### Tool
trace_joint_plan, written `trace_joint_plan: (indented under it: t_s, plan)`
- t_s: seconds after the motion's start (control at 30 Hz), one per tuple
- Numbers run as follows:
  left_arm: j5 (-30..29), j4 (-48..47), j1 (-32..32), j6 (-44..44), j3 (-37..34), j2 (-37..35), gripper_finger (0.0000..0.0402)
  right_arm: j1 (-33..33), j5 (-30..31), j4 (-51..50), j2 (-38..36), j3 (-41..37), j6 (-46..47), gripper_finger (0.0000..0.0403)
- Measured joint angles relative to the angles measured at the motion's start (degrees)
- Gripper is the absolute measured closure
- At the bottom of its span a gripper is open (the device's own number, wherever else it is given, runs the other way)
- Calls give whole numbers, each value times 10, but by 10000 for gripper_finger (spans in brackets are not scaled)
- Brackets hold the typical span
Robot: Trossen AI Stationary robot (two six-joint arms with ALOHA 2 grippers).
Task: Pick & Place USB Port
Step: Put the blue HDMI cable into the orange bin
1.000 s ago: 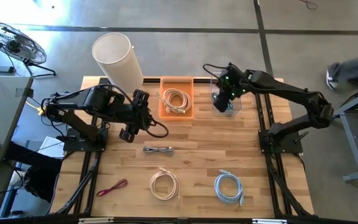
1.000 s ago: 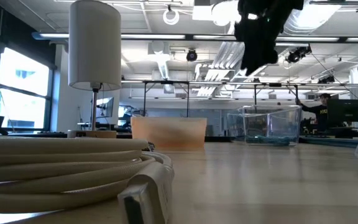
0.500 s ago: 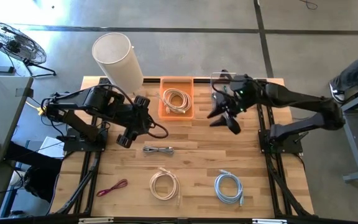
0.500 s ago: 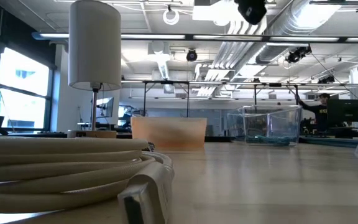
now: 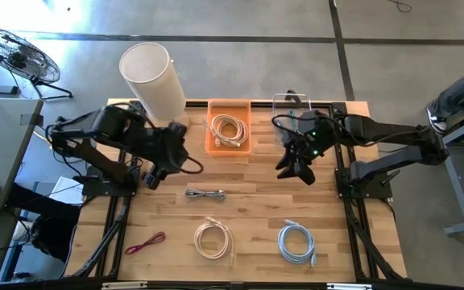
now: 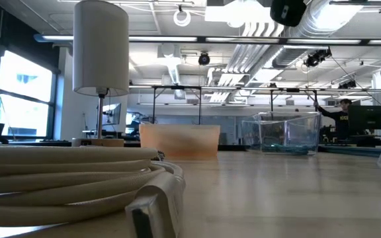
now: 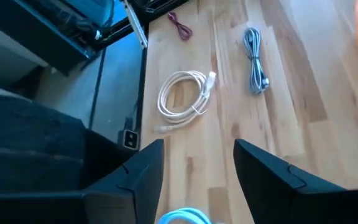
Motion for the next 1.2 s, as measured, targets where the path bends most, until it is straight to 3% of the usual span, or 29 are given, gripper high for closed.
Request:
trace_joint_plan:
  t_s: [0.2,0.4,0.57,0.7,0.8,0.97,1.1,1.2]
  plan:
    - [6,0,0,-31,0,-7,143,33,0,0,0,0,23,205]
    - [89,0,0,-43,0,-6,143,61,1,13,1,-3,79,202]
    - [194,0,-11,-47,0,-8,143,96,-10,46,11,-27,136,204]
    - [222,0,-51,-54,0,-19,143,142,16,117,15,-55,205,204]
    - [198,0,-91,-86,0,-34,143,174,32,194,19,-59,230,204]
    - [87,0,-189,-148,0,-68,143,227,122,315,21,-42,220,204]
    - [-7,0,-257,-179,0,-87,143,259,189,418,21,-17,154,203]
    - [-67,0,-291,-185,0,-91,143,271,223,488,21,6,33,203]
